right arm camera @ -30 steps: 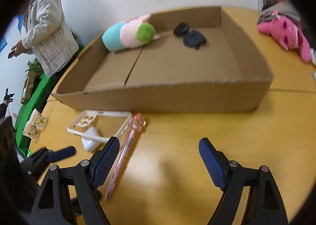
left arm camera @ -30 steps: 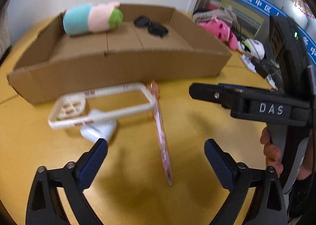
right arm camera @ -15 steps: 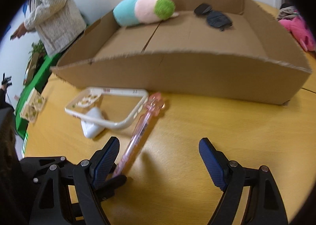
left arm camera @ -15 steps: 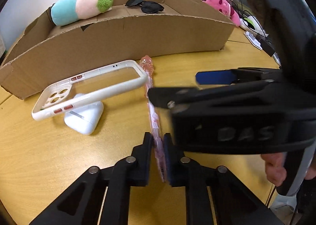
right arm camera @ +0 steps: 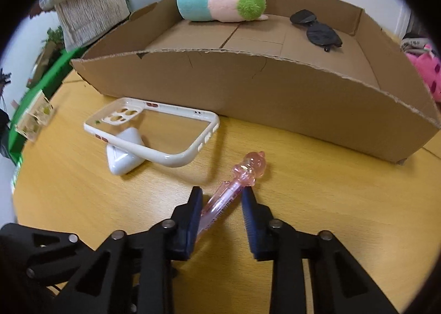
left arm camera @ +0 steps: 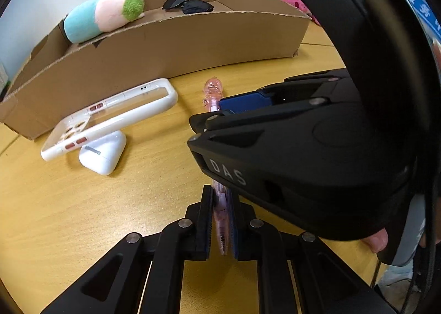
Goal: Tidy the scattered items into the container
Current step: 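Lift the pink pen with the left gripper and carry it into the box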
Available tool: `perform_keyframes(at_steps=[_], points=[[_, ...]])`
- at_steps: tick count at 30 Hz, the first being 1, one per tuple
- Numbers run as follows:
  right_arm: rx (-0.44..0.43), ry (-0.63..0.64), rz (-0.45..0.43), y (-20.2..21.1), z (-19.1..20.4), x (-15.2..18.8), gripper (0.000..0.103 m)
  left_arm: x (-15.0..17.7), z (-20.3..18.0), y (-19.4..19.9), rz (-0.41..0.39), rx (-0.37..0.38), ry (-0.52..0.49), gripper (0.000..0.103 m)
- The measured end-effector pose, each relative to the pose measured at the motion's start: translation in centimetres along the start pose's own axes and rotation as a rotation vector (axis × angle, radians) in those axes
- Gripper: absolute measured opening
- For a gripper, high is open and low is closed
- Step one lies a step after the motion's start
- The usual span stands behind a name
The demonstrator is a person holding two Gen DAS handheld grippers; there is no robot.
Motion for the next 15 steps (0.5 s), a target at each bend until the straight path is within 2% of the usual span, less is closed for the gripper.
perform_keyframes(at_steps=[6, 9, 12, 15], points=[[-0.062, -0.056, -0.008, 0.8, -0.3, -0.4, 0.025, -0.5, -0.5, 1.2, -0.041, -0.027, -0.033, 0.010], [-0.088, -0.087, -0.053, 2.2, -0.5, -1.3, 0.024, -1.0, -0.8, 2.2, -0.074, -0.045, -0.053, 0.010], [-0.116, -0.118, -0.106, 4.3, -0.8, -2.2, 0.017, -1.3, -1.1, 2.9, -0.096, -0.075, -0.076, 0.011], [-0.117, -0.112, -0.139, 5.6, -0.9, -3.0, 0.016, -2.1, -1.1, 3.5, -0.125, -0.073, -0.070, 0.010]])
Point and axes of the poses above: each gripper's, at about its wrist camera, not at the fingertips, and y roughly against the way its jaws point, z to its left, x to its underside, the point moved 8 cm from there along -y, roughly the way its jaws point, and after that the axes turned 11 degrees about x, right-handed, at the moved point
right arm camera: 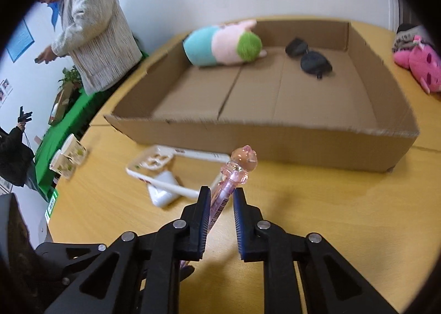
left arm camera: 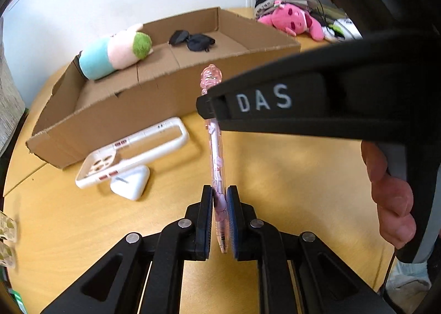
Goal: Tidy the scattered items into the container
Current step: 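Lift the pink pen with the left gripper and carry it into the box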
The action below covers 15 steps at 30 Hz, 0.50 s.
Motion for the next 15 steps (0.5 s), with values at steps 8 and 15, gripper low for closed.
perform_keyframes(at_steps=[8, 15], points=[[-0.068, -0.062, 0.039, -0.5, -0.6, 0.2, 0.022, 0.3, 0.5, 0.2, -0.004, -0.016, 0.021, 0.010], [-0.148, -0.103, 0.206, -3.9, 0.9, 3.2, 0.047, 0.5, 0.1, 0.3, -0.011, -0.002, 0.005, 0.010]])
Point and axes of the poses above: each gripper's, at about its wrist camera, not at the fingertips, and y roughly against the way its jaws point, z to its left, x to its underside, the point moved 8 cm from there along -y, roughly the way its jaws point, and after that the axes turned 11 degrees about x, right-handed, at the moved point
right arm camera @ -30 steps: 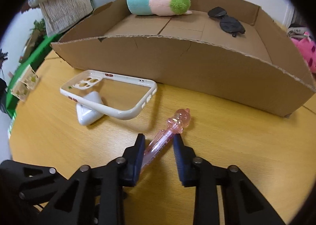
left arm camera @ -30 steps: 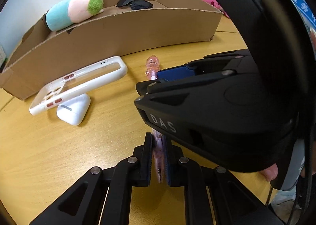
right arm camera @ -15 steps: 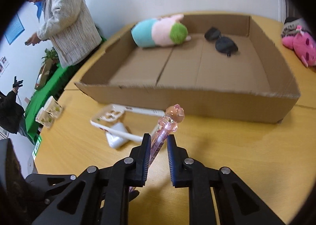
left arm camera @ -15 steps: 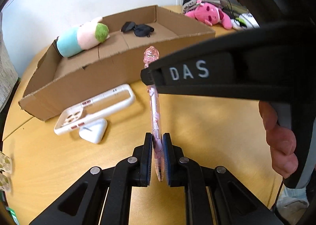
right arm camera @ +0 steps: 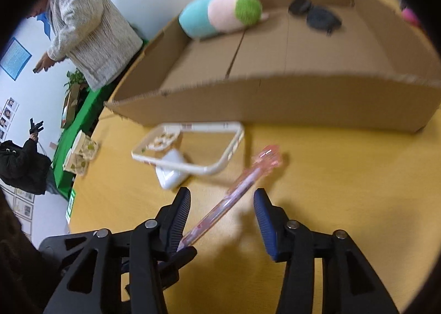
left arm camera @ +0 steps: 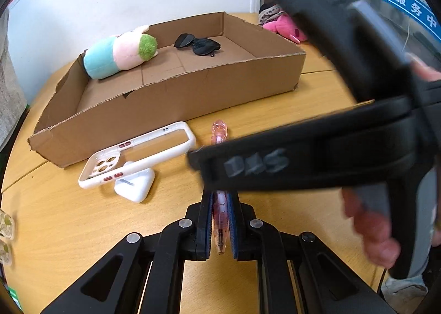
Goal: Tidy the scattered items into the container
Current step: 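Lift the pink pen with the left gripper and carry it into the box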
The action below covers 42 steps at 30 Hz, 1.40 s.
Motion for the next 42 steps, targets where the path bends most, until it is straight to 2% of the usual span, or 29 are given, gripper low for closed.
perform_keyframes(at_steps=[4, 12, 15, 17, 21, 24, 30, 37, 42], points=[[-0.032, -0.020, 0.052, -1.8, 0.3, 0.6, 0.047, 0.3, -0.2, -0.4, 0.017, 0.008, 0.008, 0.010], [0.033, 0.043, 0.024, -1.7, 0.6, 1.1, 0.045, 1.8, 0.4, -0.9, 0.042, 0.010, 0.044, 0.010], [0.039, 0.046, 0.019, -1.7, 0.6, 1.3, 0.043, 2.9, 0.9, -1.5, 0.075, 0.021, 0.060, 0.010], [0.050, 0.045, 0.022, -1.7, 0.3, 1.4, 0.021, 3.3, 1.5, -1.8, 0.089, 0.032, 0.083, 0.010], [0.000, 0.012, 0.027, -1.9, 0.0, 1.4, 0.021, 3.7, 1.7, -1.8, 0.090, 0.037, 0.091, 0.010], [0.000, 0.019, 0.026, -2.1, 0.3, 1.3, 0.020, 4.1, 1.3, -1.8, 0.098, 0.007, 0.080, 0.010], [-0.059, -0.028, 0.034, -2.7, 0.1, 0.3, 0.018, 3.8, 1.2, -1.1, 0.071, -0.027, 0.062, 0.011], [-0.045, -0.042, 0.010, -2.7, 0.4, 0.1, 0.016, 4.0, 0.5, -1.0, 0.067, -0.019, 0.038, 0.012], [-0.028, -0.059, -0.052, -0.4, -0.1, 0.3, 0.016, 3.1, 0.0, -0.3, 0.023, 0.013, 0.016, 0.012]])
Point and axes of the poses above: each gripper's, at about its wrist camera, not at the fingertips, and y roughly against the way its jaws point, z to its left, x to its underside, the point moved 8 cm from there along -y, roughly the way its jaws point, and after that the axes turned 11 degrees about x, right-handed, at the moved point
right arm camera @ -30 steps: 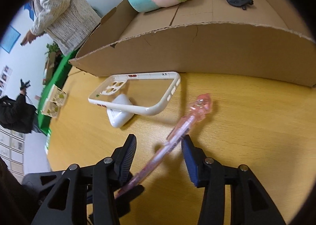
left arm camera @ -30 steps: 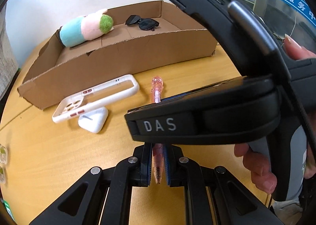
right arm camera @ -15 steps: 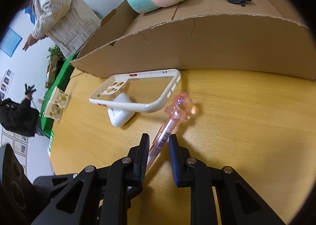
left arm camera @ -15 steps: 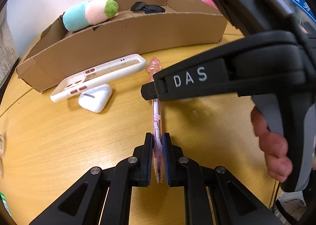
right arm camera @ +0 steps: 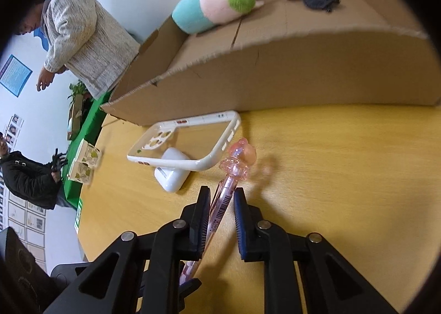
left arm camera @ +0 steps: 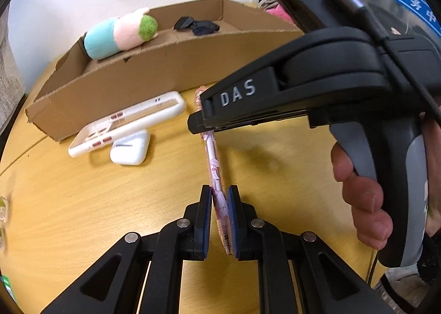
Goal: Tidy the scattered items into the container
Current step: 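Lift the pink pen with the left gripper and carry it into the box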
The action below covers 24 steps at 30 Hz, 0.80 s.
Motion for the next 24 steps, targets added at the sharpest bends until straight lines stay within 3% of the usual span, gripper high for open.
perform_keyframes(at_steps=[9, 24], points=[[0.022, 0.071, -0.138, 5.0, 1.7, -4.5, 0.012, -5.1, 1.4, 2.1, -0.095, 0.054, 0.039, 0.012], [-0.051, 0.178, -0.222, 5.9, 8.1, -15.4, 0.012, -14.5, 8.8, 4.9, -0.208, -0.064, 0.061, 0.012]])
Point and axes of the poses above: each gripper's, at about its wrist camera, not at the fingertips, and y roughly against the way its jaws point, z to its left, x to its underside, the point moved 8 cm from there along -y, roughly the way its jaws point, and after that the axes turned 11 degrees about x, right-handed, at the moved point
